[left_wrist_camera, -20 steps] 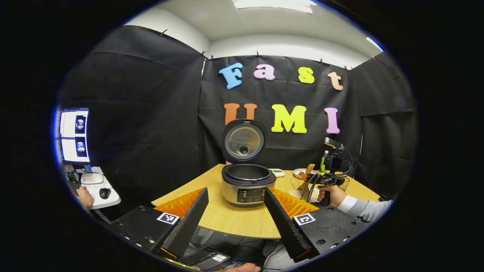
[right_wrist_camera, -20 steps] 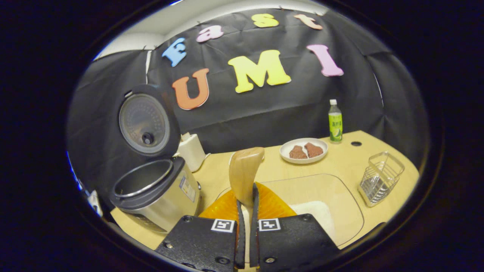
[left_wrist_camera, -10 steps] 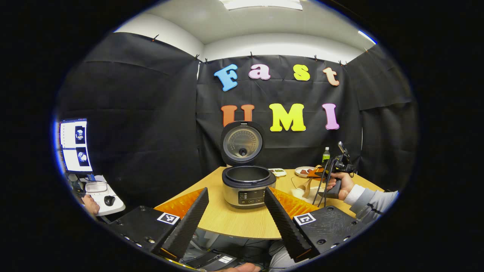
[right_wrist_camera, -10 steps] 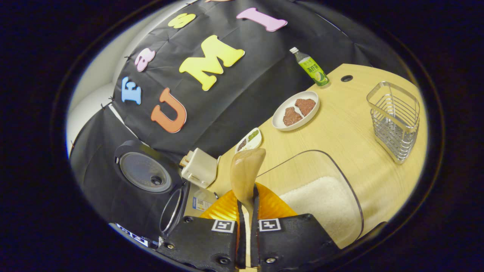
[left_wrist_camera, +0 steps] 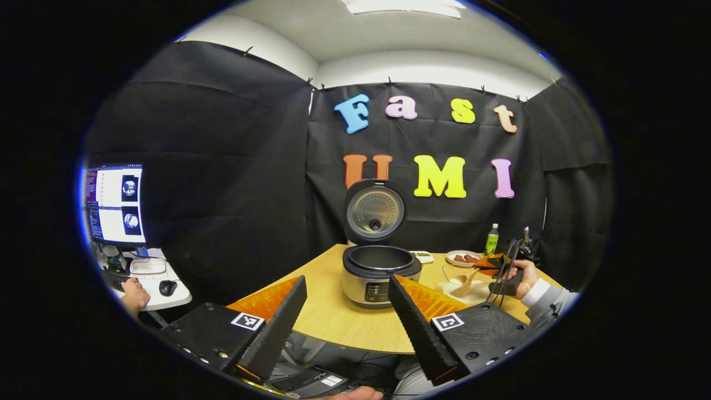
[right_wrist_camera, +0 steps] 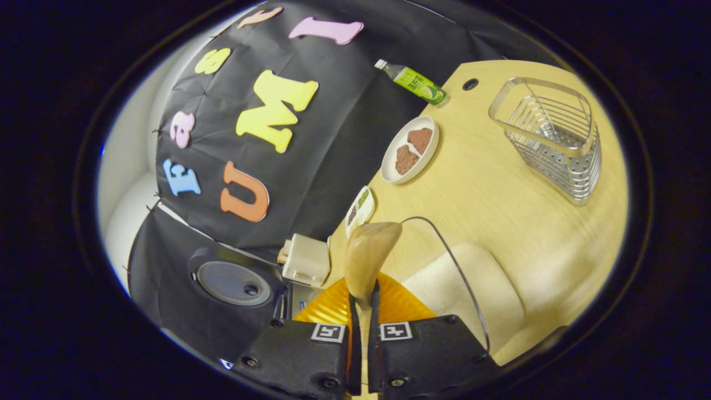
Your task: Close the left gripper, press the button to open the rice cooker; take a wooden spoon from the chopstick holder with the right hand, scoop a spoonful of rice and pour it into the rice cooker, then put the wooden spoon back into the chopstick holder.
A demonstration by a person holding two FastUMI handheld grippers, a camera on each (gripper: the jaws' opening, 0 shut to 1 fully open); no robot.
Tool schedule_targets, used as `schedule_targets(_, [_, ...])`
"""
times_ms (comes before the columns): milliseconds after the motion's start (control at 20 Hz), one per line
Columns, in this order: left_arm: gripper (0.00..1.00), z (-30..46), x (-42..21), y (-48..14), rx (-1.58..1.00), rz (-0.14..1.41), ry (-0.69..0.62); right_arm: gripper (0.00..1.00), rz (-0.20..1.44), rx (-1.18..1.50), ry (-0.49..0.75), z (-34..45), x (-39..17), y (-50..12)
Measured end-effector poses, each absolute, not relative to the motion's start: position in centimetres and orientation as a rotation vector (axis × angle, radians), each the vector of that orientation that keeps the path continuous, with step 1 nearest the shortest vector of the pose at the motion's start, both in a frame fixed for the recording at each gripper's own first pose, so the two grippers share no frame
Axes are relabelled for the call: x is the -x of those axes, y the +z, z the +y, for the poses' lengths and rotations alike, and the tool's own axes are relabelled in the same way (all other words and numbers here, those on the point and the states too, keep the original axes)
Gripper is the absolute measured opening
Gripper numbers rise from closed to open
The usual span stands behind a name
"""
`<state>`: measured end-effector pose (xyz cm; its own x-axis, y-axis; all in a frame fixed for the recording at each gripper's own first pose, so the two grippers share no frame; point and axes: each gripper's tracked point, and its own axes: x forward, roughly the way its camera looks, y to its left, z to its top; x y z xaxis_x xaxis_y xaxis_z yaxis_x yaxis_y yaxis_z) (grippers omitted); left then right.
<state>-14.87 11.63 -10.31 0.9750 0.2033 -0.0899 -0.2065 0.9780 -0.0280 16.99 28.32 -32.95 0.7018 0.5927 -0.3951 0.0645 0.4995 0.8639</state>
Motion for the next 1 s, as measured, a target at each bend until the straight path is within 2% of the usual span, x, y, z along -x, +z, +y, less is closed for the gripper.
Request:
schedule_targets(350, [0.94,11.4,15.2,-10.0,0.030,0.082,0.199,0.09,0.697,-1.247,0.342,25.5,-16.1,-30.6])
schedule_targets(700, [0.94,11.3,15.5,-10.2,0.029,0.084,0.184,0.09,0.604,-1.682,0.407,23.8,-16.9,-26.0])
schedule_targets(1000, [0.94,12.2,16.1,-10.4,0.041,0.082,0.193,0.08,0.595,-1.769,0.418,26.2,-17.3,-23.8])
